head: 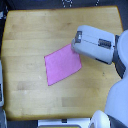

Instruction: Folding a cloth

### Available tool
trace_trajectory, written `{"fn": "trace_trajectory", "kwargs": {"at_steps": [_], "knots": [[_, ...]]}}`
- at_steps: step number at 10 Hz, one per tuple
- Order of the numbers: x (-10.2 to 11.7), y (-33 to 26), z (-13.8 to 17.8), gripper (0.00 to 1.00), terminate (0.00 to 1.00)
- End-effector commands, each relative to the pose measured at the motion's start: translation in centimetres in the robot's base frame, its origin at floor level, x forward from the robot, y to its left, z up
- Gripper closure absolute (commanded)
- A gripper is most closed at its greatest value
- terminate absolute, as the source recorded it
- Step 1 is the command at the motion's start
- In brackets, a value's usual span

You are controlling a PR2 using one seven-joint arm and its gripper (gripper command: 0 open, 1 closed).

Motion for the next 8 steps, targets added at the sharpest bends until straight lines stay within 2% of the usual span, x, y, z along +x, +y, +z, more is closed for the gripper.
{"fn": "trace_trajectory", "kwargs": {"at_steps": [1,8], "knots": [[-0.3,0.0,0.7,1.0,0.0],[-0.5,0.2,3.2,1.0,0.0]]}}
